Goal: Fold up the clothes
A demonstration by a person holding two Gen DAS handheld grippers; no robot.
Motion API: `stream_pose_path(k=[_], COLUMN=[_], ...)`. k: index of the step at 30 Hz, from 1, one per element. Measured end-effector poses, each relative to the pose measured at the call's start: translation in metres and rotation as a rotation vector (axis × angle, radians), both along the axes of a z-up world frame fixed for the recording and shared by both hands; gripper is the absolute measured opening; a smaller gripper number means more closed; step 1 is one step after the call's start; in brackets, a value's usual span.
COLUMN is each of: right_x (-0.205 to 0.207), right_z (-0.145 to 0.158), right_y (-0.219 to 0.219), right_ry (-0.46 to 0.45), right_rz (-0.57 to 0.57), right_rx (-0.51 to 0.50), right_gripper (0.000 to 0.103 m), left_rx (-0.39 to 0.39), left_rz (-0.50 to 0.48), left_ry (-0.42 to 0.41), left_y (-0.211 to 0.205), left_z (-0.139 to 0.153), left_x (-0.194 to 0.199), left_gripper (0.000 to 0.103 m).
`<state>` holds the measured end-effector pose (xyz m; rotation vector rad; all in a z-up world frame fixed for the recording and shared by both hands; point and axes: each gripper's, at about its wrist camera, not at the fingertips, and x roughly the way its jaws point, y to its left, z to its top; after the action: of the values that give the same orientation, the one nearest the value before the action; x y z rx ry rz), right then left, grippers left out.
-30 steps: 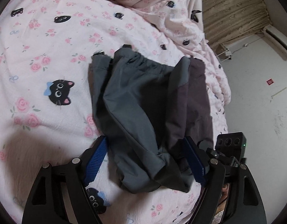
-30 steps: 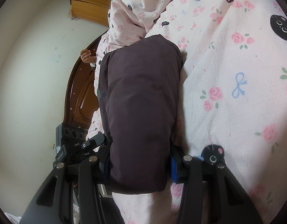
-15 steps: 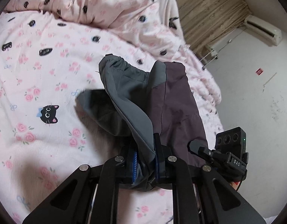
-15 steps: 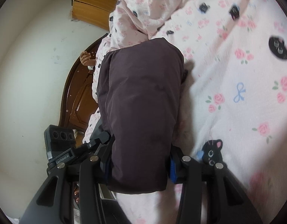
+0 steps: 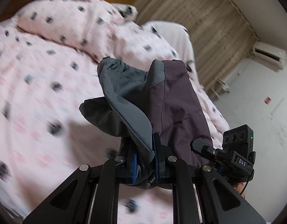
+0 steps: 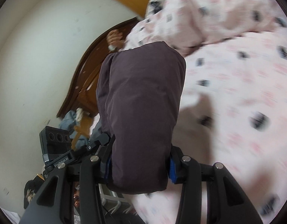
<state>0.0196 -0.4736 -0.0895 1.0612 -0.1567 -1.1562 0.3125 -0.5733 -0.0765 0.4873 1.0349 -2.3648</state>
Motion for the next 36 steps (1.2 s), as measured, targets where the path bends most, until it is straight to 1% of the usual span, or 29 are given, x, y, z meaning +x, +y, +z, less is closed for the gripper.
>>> stream_pose_path(k=[3,4,7,9,11,16,18,19,20,22,24,27,28,30,34,36], right_x=[0.016,0.023,0.035,0.042,0.046,0.051,0.053,0.054,0.055,0.054,0.050,0.046,0.044,0.038,0.020,0.017], right_z=[0.003,0.003,-0.002,-0.009,-0.025,-0.068,-0.082,-0.087,-0.091,-0.096,-0.098,-0.094,-0.091,-0.084,-0.068,-0.058], right_y=[-0.049,-0.069,-0.108,-0.134,-0.157,-0.183,-0.184,-0.183,-0.183,-0.179,-0.176,-0.172,-0.169,-0.163,-0.155,-0.154], right_ry=[-0.002,0.000,0.013,0.025,0.034,0.049,0.069,0.081,0.094,0.105,0.099,0.108,0.112,0.122,0.114,0.131], right_rz=[0.050,0.067,0.094,0.109,0.119,0.128,0.129,0.133,0.138,0.151,0.158,0.167,0.167,0.157,0.123,0.111], right_rx=[-0.005,-0.006,0.010,0.030,0.070,0.161,0.181,0.183,0.184,0.180,0.178,0.174,0.171,0.159,0.130,0.115], right_gripper=[0.045,0.045,0.045,0.045,0.045,0.045,0.045,0.045,0.045,0.047,0.050,0.054,0.057,0.058,0.058,0.058], left_rx=[-0.029,-0.027,-0.016,0.003,0.023,0.077,0.096,0.101,0.110,0.123,0.112,0.085,0.078,0.066,0.041,-0.008], left_rz=[0.060,0.074,0.117,0.136,0.147,0.161,0.163,0.166,0.173,0.169,0.165,0.176,0.187,0.223,0.303,0.309], left_ry=[-0.033,-0.040,-0.063,-0.083,-0.105,-0.141,-0.130,-0.120,-0.104,-0.052,-0.034,-0.048,-0.044,-0.029,0.057,0.091], left_y=[-0.035,-0.047,-0.081,-0.098,-0.110,-0.128,-0.131,-0.132,-0.132,-0.129,-0.123,-0.116,-0.114,-0.110,-0.102,-0.094], left_z=[0.003,0.001,-0.008,-0.023,-0.041,-0.087,-0.104,-0.111,-0.118,-0.125,-0.125,-0.119,-0.116,-0.110,-0.092,-0.076], left_x=[0.018,0.022,0.033,0.037,0.038,0.040,0.044,0.047,0.052,0.061,0.063,0.063,0.065,0.071,0.093,0.098], left_gripper=[0.012,0.012,0.012,0.012,0.012,0.012,0.017,0.023,0.033,0.035,0.036,0.041,0.042,0.042,0.042,0.042])
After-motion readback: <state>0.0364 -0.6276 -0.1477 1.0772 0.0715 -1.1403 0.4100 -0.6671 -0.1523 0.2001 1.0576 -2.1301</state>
